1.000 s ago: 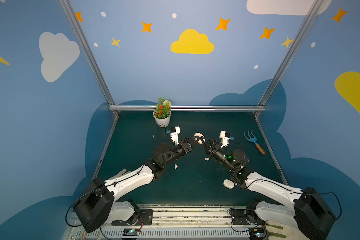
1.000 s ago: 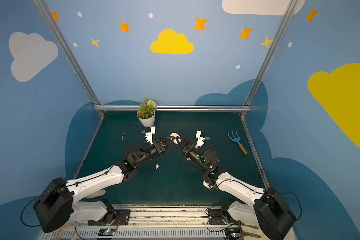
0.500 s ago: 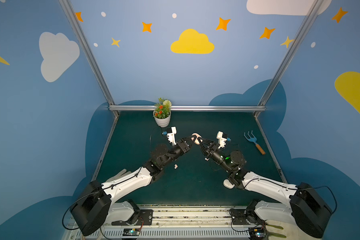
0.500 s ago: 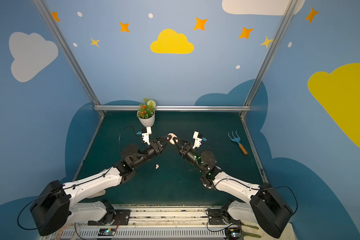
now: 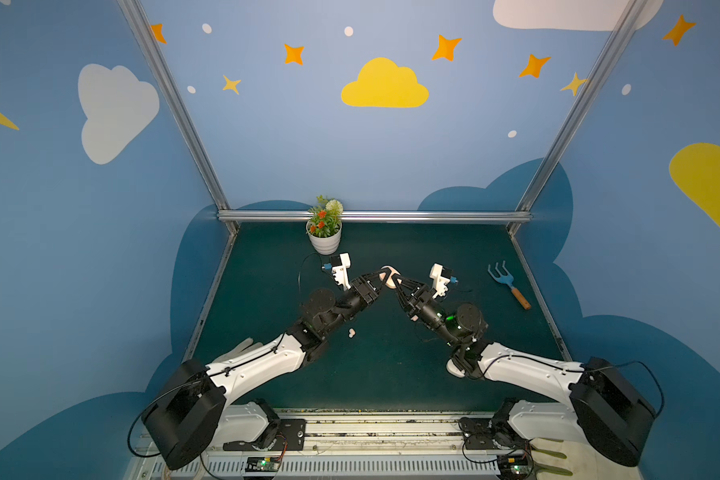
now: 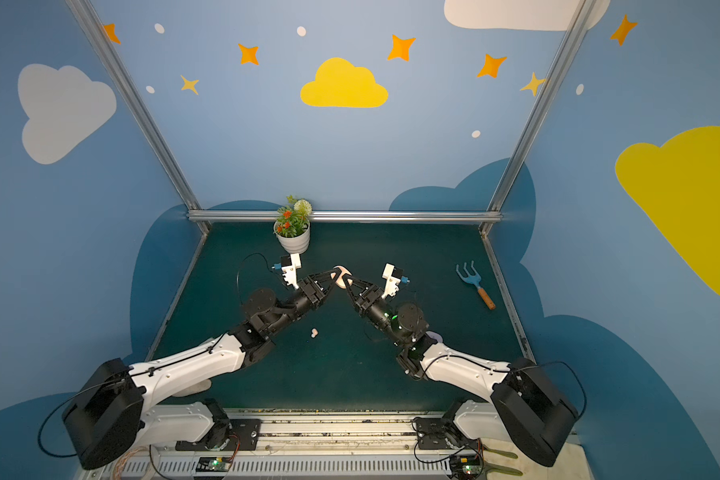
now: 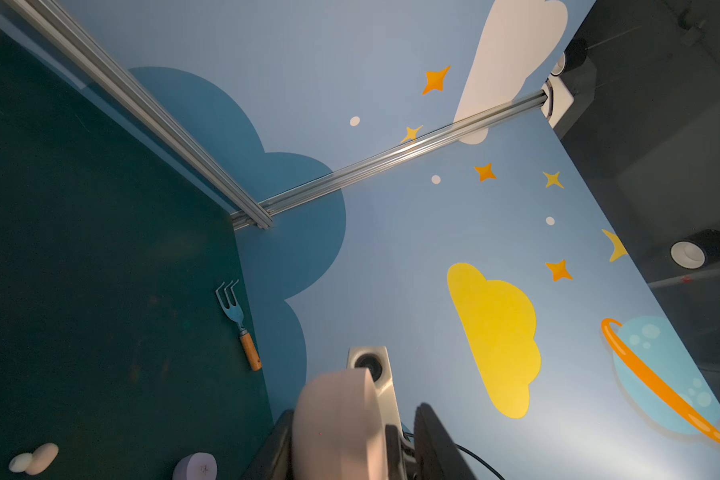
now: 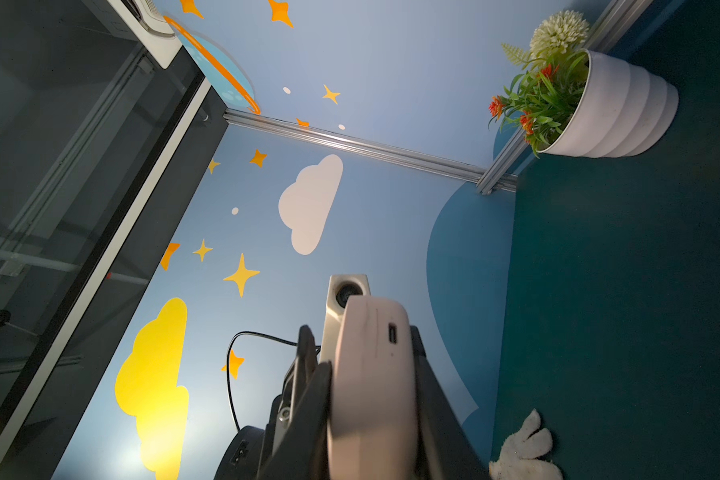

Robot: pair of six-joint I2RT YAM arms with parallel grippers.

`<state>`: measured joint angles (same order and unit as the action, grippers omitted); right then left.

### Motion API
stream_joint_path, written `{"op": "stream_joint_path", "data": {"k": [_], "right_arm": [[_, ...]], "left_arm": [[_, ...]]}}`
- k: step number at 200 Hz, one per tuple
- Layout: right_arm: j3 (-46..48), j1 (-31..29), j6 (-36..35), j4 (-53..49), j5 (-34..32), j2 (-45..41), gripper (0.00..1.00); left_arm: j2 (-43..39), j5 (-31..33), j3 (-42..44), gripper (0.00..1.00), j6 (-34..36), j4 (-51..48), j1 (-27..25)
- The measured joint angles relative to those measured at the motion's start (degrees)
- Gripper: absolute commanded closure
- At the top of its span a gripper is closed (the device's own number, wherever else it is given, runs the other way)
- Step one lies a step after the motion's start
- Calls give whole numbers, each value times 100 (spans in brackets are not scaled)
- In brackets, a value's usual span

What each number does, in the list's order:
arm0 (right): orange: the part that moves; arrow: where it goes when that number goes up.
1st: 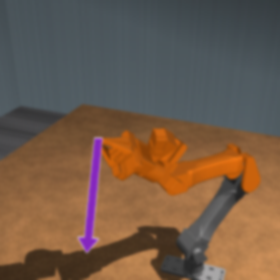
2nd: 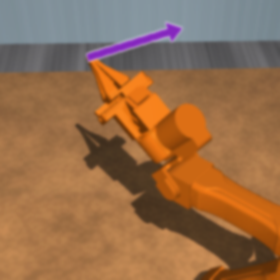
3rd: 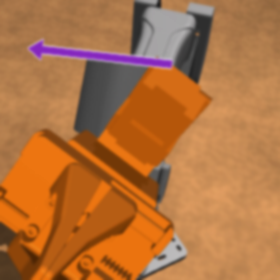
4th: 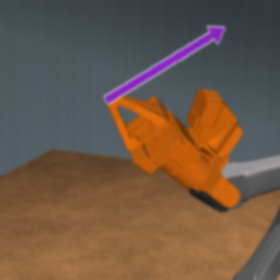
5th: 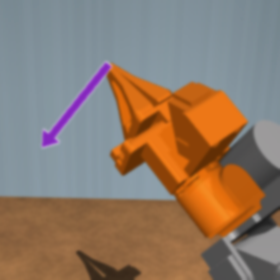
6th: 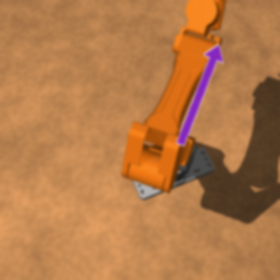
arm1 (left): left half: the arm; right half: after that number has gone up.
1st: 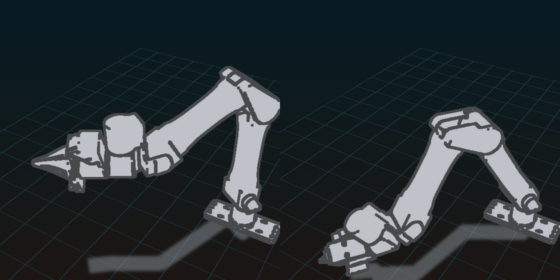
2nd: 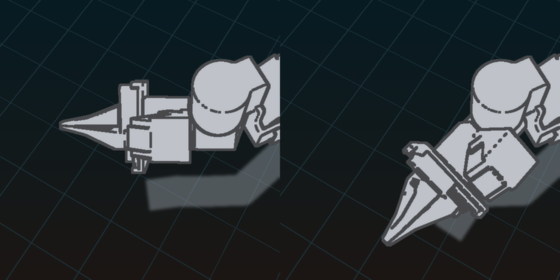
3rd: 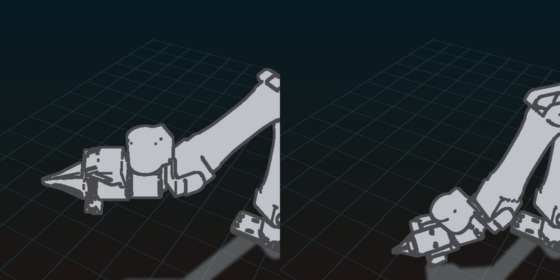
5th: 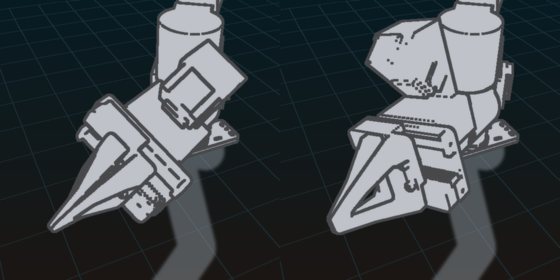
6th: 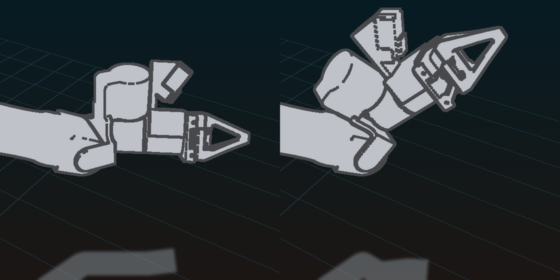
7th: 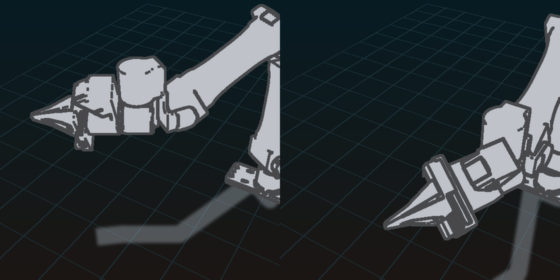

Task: Insert the wireless bluetooth earbuds into the charging case

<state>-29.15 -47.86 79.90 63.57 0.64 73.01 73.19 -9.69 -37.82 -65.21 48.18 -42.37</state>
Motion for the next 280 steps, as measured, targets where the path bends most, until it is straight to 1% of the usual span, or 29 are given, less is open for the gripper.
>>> {"op": "stream_joint_path", "data": {"k": [69,81,84,92,103,115,127,143,165,191,202,223,237,255,280], "right_arm": [[-20,-28,15,57,-22,17,95],[-35,-31,17,50,-17,17,92],[-48,-33,20,48,-15,17,91],[-72,-35,17,35,-9,17,82],[-92,-39,17,13,4,15,66],[-103,-52,15,-98,-2,0,45],[-101,-63,9,-295,-7,-22,32],[-96,-63,-37,-649,-17,-151,22],[-92,-63,-101,-1167,-31,-566,15],[-94,-63,-138,-1987,-68,-1235,9],[-149,-61,-138,-2594,-74,-1513,7],[-393,-61,-136,-3727,-98,-1829,6],[-570,-61,-118,-4325,-120,-1930,3],[-809,-61,-98,-4948,-120,-1947,3],[-977,-55,4,-5180,-13,-1810,3]], "left_arm": [[-2,33,24,79,-90,4,-7],[-24,46,24,82,-149,2,-7],[-31,50,24,83,-153,2,-7],[-52,66,24,86,-160,2,-7],[-87,92,24,89,-157,-20,-9],[-133,118,31,92,-98,-68,-11],[-223,149,68,95,-2,-136,-4],[-398,192,149,97,114,-275,35],[-688,310,271,97,369,-518,166],[-986,444,319,97,1067,-942,264],[-1084,450,317,97,1543,-1156,260],[-1147,442,313,97,2452,-1475,227],[-1119,433,313,97,3077,-1659,192],[-1025,354,273,97,3853,-1836,142],[-885,278,201,97,4695,-1878,22]]}}
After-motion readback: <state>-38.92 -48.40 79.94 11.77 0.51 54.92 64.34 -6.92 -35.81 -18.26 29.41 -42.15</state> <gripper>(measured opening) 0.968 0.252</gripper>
